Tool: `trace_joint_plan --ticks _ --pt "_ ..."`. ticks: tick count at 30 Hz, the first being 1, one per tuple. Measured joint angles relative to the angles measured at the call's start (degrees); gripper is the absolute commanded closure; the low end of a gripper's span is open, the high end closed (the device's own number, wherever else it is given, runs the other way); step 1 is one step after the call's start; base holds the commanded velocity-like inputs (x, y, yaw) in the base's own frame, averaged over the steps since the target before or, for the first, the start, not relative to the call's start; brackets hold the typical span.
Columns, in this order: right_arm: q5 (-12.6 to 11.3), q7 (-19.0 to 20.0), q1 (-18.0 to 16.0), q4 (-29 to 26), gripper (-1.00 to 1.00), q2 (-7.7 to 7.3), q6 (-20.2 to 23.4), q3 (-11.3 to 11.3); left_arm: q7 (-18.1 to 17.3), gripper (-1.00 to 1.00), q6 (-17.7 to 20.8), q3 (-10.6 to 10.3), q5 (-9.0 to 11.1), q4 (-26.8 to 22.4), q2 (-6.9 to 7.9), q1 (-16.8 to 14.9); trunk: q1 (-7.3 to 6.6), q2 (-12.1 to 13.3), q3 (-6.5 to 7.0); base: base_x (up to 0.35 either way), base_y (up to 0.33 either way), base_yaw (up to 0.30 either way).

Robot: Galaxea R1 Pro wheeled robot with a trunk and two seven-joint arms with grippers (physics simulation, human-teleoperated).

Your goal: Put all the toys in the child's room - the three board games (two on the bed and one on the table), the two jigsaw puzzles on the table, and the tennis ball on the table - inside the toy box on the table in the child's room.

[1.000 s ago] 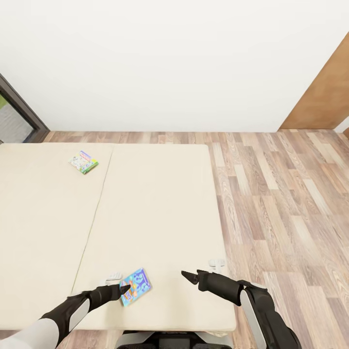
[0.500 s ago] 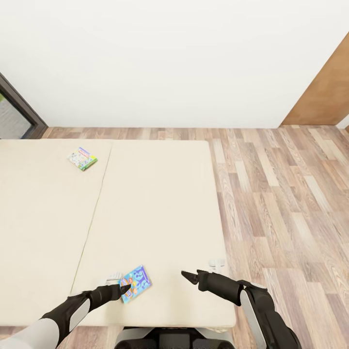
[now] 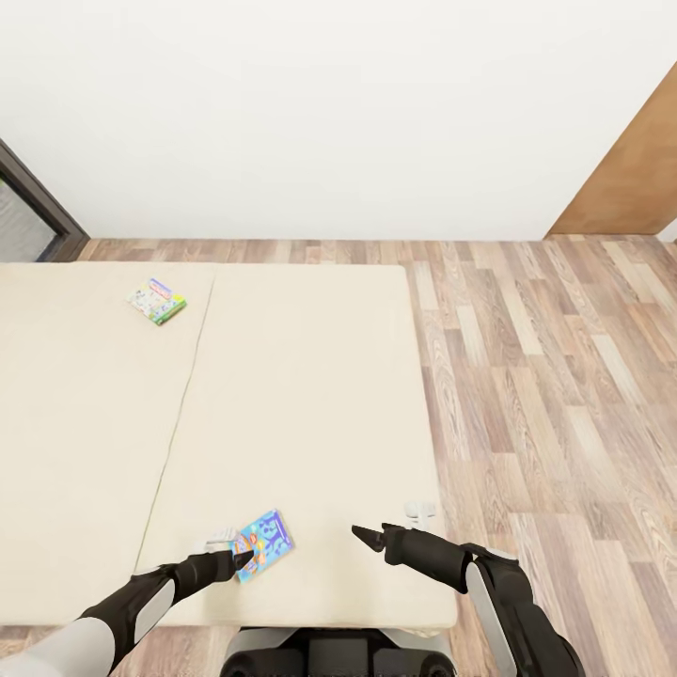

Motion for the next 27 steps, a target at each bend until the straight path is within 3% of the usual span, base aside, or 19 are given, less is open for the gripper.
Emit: trace_joint_plan --ticks 27 --pt "0.04 0.0 0.0 0.0 -1.0 0.0 0.0 0.0 1.17 -1.0 -0.01 0.74 0.06 -0.46 -0.15 -0.14 0.0 0.0 -0.51 0.0 0.0 0.0"
